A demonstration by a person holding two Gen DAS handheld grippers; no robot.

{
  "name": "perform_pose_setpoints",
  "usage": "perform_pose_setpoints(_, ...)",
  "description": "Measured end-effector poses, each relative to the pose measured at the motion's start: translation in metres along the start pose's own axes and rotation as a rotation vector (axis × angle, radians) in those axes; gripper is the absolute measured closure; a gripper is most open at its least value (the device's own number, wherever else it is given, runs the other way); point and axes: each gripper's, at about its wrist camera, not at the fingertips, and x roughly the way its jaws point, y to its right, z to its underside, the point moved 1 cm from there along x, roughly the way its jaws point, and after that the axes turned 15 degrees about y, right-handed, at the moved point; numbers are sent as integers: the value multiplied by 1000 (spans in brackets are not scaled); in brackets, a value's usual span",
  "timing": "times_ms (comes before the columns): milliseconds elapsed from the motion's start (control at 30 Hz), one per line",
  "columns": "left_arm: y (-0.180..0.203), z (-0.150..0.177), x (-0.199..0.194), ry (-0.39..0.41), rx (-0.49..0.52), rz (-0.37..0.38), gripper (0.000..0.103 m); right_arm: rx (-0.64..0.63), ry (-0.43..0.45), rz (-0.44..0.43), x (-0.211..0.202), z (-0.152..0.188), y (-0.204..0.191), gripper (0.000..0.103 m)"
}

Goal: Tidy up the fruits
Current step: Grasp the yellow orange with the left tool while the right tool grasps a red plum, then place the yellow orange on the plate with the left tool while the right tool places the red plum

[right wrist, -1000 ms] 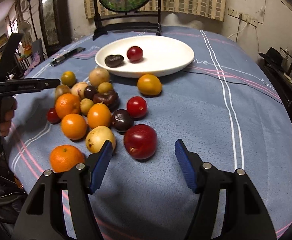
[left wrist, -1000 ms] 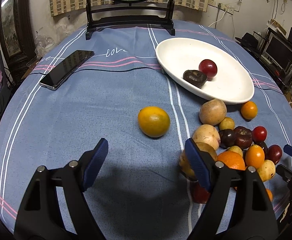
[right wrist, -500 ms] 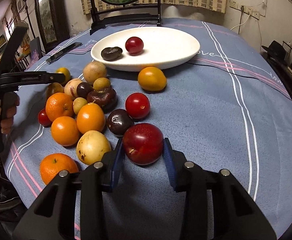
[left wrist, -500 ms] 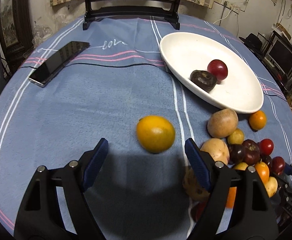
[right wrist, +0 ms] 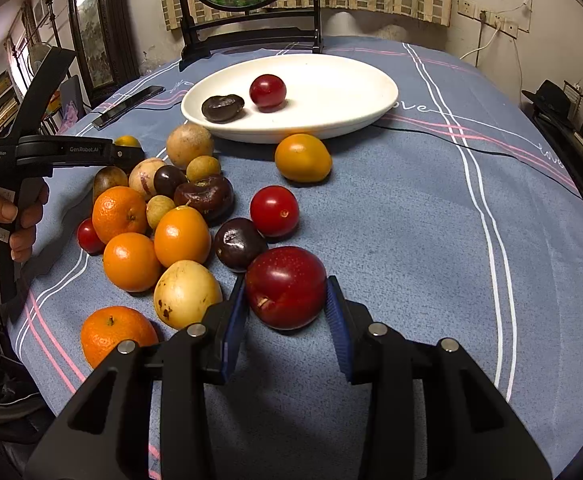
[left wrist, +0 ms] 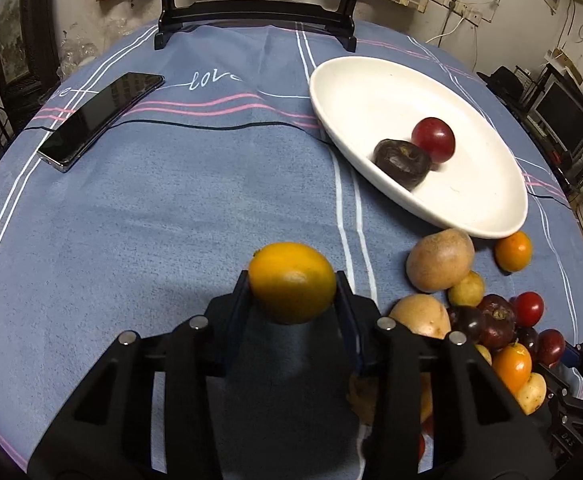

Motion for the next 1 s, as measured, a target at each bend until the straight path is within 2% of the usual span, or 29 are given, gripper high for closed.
perform_pose_setpoints(233, 7, -5, -24, 61, 44, 1, 62, 3, 50, 19, -16, -12, 9, 64)
perform_pose_setpoints(467, 20, -14, -37, 97, 81, 6, 62, -50, 125, 23, -19, -45, 14, 64)
perform_pose_setpoints(700, 34, -33, -40, 135, 109, 14, 62, -100, 172, 25, 11, -101, 13, 64)
perform_pose_setpoints(867, 49, -48, -30, 141, 135, 38, 62, -92, 176, -3, 29, -120, 9, 64)
perform_pose_setpoints(1000, 59, -57, -16, 137, 152, 57, 62, -80, 146, -6, 51, -124, 11, 64)
